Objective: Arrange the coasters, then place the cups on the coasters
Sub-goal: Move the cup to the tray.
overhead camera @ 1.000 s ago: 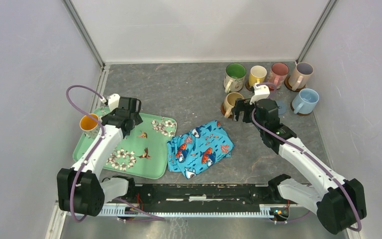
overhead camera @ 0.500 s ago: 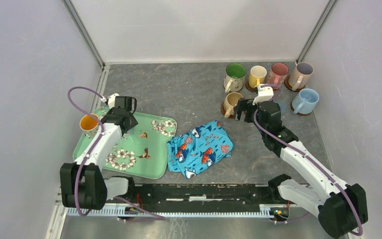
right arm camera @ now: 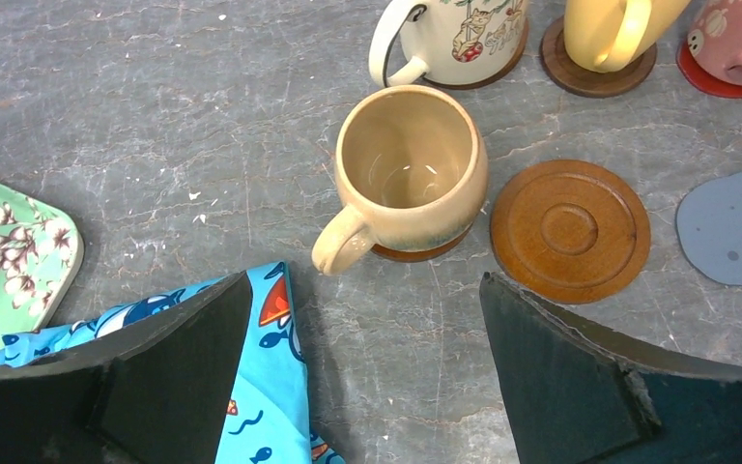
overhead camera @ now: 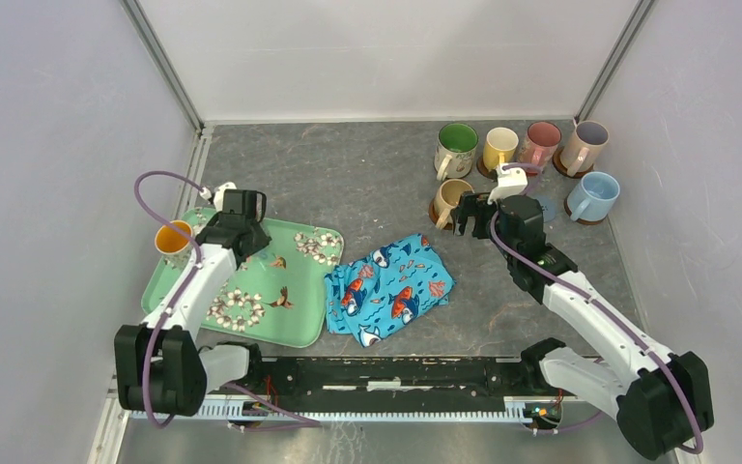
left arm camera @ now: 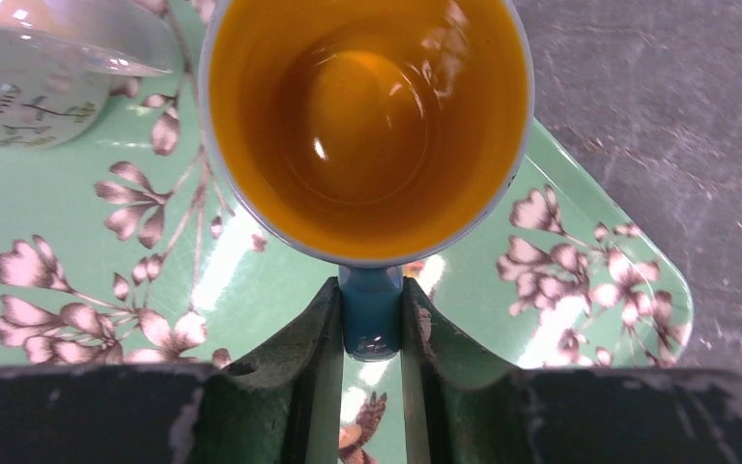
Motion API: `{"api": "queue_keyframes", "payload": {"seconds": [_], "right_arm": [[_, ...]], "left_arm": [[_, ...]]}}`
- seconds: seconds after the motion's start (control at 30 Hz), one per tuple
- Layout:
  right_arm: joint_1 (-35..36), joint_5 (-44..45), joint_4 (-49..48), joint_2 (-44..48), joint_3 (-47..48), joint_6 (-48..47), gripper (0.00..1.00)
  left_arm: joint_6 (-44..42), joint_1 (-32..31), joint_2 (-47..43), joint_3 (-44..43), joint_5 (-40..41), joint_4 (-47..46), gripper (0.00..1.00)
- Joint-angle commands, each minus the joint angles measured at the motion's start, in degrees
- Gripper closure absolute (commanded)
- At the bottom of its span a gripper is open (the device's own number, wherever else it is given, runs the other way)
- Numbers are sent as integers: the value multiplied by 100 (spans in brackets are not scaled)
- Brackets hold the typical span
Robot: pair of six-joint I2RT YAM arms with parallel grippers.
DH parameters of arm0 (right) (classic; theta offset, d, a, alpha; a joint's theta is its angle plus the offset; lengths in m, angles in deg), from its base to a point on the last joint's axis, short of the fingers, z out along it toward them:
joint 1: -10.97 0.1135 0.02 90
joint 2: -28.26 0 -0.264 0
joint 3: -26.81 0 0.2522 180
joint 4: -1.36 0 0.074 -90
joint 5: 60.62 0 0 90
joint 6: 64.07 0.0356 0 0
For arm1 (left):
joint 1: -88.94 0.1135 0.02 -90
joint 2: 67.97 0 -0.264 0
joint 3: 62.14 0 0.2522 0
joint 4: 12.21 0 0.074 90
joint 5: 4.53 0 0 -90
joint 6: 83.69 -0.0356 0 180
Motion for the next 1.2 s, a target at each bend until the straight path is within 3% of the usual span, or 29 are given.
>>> {"api": "queue_keyframes", "payload": {"seconds": [0.0,0.43,0.7,1.17], "right_arm": [[15,-258,-282,-63,78,51,5],[129,-940,-313,-471,269,23,6],[395,-882,-296,-590,350,6,6],[1278,-389,-98,-987,879,23,6]], "left_arm": [[252,-350,-417,-33,-461,-230,98],[1581,-2432,-531,-11,122,0,98],[1758,-2891,-366,98,299,-16,97],[1439,-3034,-592,-74,513,206,34]]}}
